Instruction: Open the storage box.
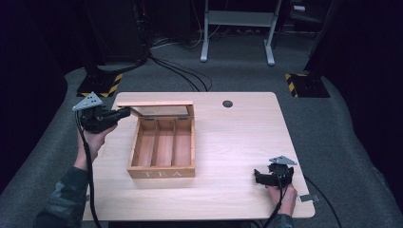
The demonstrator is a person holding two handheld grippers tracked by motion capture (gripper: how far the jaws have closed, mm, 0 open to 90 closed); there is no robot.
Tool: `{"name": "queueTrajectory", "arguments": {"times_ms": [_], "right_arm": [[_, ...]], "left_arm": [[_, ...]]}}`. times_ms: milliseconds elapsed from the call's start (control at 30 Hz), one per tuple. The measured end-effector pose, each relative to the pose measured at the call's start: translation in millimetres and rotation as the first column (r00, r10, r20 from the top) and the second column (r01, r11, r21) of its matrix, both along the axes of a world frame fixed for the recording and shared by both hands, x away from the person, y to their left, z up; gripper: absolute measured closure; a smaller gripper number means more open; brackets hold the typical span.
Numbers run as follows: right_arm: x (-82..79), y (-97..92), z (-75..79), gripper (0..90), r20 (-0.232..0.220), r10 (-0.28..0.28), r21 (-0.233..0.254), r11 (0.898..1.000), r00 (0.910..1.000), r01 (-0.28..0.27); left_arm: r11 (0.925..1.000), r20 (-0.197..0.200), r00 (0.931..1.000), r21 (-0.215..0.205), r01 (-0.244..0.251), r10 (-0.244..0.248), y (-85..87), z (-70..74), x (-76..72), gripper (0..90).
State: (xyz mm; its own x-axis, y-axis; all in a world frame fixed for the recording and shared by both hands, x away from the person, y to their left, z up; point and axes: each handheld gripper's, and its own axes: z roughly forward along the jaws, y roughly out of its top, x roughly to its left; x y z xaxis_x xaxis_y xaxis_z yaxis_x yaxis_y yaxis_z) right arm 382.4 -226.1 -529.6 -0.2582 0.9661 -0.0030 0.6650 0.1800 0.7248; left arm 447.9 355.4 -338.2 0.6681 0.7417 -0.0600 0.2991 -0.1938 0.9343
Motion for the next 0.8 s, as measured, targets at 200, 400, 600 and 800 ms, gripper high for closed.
{"name": "queueTrajectory", "arguments": {"times_ms": [200, 400, 600, 800], "right_arm": [[0.0, 0.0, 0.0, 2.9, 0.000, 0.000, 0.000, 1.000, 1.0000, 0.000], [0.0, -0.1, 0.0, 2.9, 0.000, 0.001, 0.001, 1.000, 1.0000, -0.001], [0.0, -0.1, 0.0, 2.9, 0.000, 0.001, 0.001, 1.000, 1.0000, -0.001], [0.0, -0.1, 0.0, 2.9, 0.000, 0.001, 0.000, 1.000, 1.0000, -0.001]], "left_arm": [[1.0000, 0.000, 1.0000, 0.005, 0.002, -0.002, -0.5, -0.2, 0.1, 87.6], [1.0000, -0.002, 1.0000, 0.008, 0.005, -0.005, -0.6, -0.4, -0.1, 87.6], [0.9999, -0.002, 1.0000, 0.010, 0.006, -0.006, -0.6, -0.3, -0.1, 87.6], [0.9999, -0.001, 1.0000, 0.011, 0.007, -0.007, -0.6, -0.2, 0.0, 87.6]]}}
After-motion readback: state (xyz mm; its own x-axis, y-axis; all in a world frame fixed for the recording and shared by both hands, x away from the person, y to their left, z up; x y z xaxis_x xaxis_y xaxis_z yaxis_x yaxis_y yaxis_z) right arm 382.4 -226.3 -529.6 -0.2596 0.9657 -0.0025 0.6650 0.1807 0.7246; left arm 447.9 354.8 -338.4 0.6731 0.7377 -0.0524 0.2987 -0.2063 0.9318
